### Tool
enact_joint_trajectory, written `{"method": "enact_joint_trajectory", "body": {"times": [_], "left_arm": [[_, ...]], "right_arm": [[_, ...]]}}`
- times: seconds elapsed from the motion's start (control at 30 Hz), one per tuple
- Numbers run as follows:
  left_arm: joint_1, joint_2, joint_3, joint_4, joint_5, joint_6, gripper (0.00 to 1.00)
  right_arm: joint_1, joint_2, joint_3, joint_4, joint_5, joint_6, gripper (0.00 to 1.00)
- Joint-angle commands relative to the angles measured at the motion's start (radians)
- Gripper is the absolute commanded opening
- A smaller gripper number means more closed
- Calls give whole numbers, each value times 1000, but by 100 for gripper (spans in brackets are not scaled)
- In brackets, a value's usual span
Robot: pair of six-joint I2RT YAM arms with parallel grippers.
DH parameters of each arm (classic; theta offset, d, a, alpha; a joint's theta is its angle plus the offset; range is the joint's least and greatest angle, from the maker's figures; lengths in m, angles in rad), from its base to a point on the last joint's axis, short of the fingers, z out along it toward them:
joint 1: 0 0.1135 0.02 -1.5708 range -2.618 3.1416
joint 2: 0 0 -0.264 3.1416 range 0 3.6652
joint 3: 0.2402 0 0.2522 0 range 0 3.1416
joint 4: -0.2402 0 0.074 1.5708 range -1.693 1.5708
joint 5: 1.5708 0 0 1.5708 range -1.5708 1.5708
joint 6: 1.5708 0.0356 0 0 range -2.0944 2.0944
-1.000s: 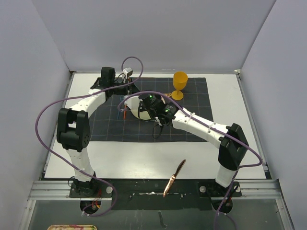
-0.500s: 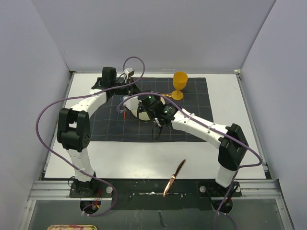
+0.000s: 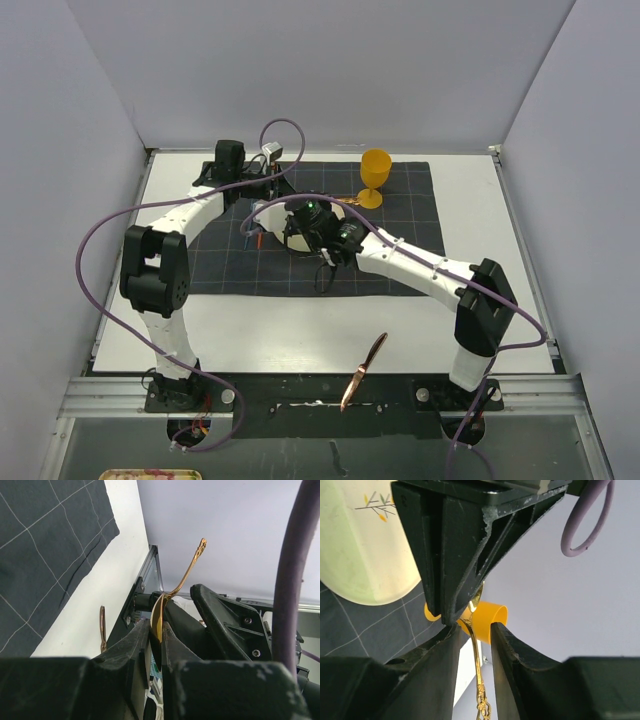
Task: Set the dinner table for one person
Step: Place the spoon on the napkin.
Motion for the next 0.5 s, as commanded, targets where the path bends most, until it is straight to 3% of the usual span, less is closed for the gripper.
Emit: {"method": "enact_joint_trajectory", "body": {"times": [0.0, 0.3, 0.47], "left_arm": [[1, 17, 45, 47, 39, 8, 0], [19, 19, 51, 24, 41, 36, 0], [22, 16, 66, -17, 43, 82, 0]], "right_arm": [[11, -30, 74, -45, -63, 99, 32], [-26, -84, 277, -344, -385, 379, 35], [-176, -84, 409, -510, -791, 473, 42]]}}
